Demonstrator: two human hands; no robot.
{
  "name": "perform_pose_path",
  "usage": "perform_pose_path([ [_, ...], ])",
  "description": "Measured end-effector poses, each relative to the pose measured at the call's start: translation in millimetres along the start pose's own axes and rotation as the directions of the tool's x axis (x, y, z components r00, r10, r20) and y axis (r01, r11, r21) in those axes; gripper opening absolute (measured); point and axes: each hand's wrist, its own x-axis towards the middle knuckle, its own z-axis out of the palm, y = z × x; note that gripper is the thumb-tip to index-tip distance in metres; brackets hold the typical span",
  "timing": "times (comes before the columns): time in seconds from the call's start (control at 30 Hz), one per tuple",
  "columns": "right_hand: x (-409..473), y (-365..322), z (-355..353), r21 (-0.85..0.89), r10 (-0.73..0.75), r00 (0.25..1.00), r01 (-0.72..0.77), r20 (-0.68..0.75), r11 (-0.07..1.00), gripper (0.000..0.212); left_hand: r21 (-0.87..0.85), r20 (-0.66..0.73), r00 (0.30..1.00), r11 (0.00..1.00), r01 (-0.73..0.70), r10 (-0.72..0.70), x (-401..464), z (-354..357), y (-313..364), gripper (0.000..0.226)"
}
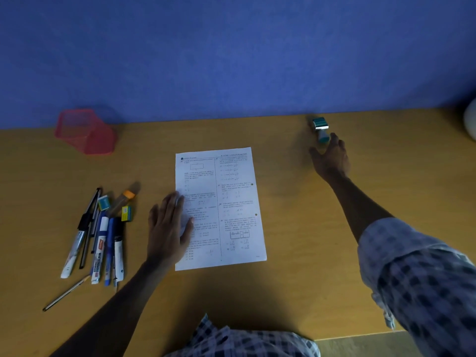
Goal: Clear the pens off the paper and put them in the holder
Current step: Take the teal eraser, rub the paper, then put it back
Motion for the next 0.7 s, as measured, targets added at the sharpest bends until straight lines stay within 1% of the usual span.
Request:
perform_pose_path([
  [0.1,11,-3,1,0.025,0.051,0.998,-0.050,-0.032,0.998,0.071,0.009,0.001,1.000,1.000,0.007,-0.007,-1,2,1,0.064],
  [0.2,20,-7,2,0.005,0.069,0.996,-0.069,-0.056,0.998,0.059,0.019,0.014,1.000,1.000,0.010,-0.011,0,4,0,0.066],
  [0.33,29,-14,5,-0.042,0.129,0.989,-0.132,-0.066,0.990,0.045,0.029,0.028,1.000,1.000,0.009,-0.010,1,5,-1,0.065],
  [0.43,32,-18,6,-0.055,0.149,0.983,-0.155,-0.104,0.986,0.040,0.031,0.031,0.999,0.999,0.015,-0.016,2,5,0,0.065],
  [0.53,31,-18,7,-0.004,0.150,0.980,-0.152,-0.129,0.988,0.038,0.035,0.035,0.999,0.999,0.019,-0.021,2,5,-1,0.065],
  [0.7,21,-9,6,0.154,0.145,0.980,-0.124,-0.137,0.980,0.042,0.030,0.039,0.999,0.999,0.015,-0.016,1,3,0,0.065],
])
